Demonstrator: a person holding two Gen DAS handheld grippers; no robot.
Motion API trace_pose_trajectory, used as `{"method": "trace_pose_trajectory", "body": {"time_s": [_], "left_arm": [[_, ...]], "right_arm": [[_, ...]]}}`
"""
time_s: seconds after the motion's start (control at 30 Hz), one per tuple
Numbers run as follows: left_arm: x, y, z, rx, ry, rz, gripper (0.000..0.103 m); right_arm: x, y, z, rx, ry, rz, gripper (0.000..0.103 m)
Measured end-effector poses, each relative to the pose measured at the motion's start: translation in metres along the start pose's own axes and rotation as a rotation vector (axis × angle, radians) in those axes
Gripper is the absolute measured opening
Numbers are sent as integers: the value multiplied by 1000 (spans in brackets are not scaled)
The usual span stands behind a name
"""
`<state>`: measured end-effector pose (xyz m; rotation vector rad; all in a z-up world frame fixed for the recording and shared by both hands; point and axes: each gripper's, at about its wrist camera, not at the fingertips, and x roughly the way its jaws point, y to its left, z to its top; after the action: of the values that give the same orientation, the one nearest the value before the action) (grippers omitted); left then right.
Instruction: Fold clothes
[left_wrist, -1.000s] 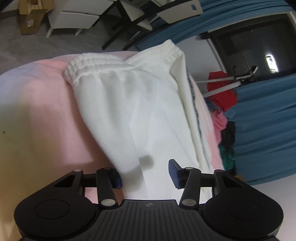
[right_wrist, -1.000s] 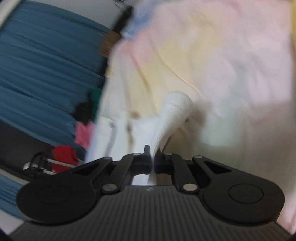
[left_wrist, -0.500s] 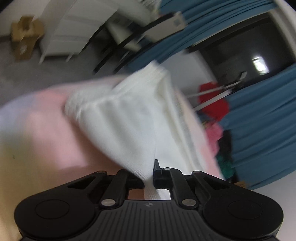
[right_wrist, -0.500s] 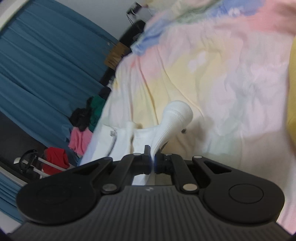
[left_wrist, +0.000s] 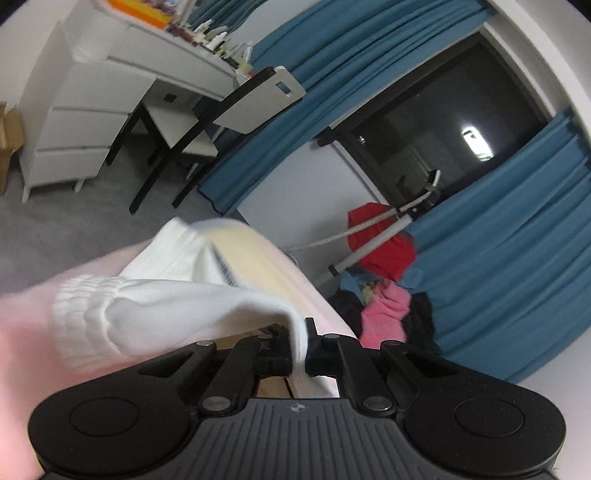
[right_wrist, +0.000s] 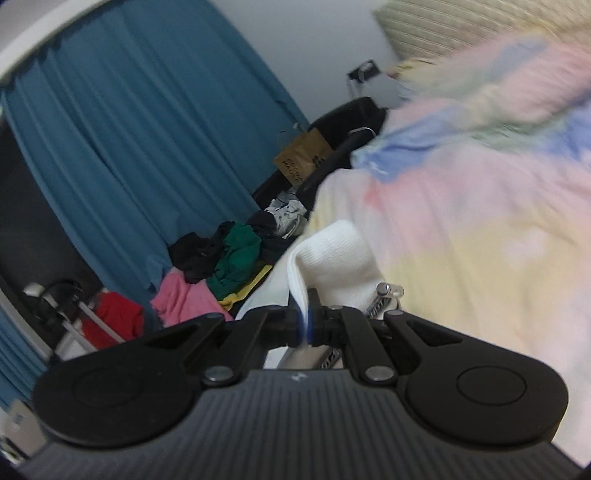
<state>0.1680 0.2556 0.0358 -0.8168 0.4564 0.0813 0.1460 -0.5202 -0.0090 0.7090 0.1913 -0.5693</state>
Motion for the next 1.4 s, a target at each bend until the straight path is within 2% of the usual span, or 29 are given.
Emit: {"method": "trace_pose_trajectory", "body": {"time_s": [0.17,0.3,0.37,0.47,0.57,0.63,0.7,0.73,0.77,0.83,0.87,0.97,1.03,1.17,1.27,1.33,1.4], "left_arm": [[130,-28,13,67,-17,97,5],[227,-36,6,108,32,203,6],[260,-33,0,127,54,247,6],[284,-23,-6,130,77,252,7],[284,-17,-5,122,72,204,11],[277,-15,-6,125,74,165,20],[262,-13,-7,128,69,117,42],[252,-14,-9,133,61,90,46],[240,-13,-13,141,52,73,51],[201,-5,-21,143,35,40,59],[185,-2,-26,125,30,24,65],[132,20,-41,45,33,-13,75],[103,37,-51,-26,48,-11,77],[79,69,-56,-143,122,47,78],[79,94,-59,-258,147,22,77],[82,109,-61,-339,156,-5,77],[94,114,-61,-378,135,-15,76]], "right_arm": [[109,54,-16,-111,28,-68,6],[188,73,-50,-233,90,-153,6],[216,73,-68,-286,119,-177,6],[236,66,-87,-311,154,-187,7],[239,57,-94,-259,174,-169,12],[231,52,-90,-219,189,-139,19],[215,49,-88,-193,180,-112,30],[204,47,-88,-184,167,-96,41],[191,44,-88,-177,155,-82,50],[165,36,-88,-161,135,-55,54],[152,30,-87,-141,132,-41,55],[120,4,-89,-52,158,-23,58],[105,-15,-90,10,184,-15,59],[73,-53,-93,133,236,-1,62],[56,-81,-96,236,279,20,62],[65,-97,-102,329,330,56,62],[77,-108,-108,393,360,79,61]]}}
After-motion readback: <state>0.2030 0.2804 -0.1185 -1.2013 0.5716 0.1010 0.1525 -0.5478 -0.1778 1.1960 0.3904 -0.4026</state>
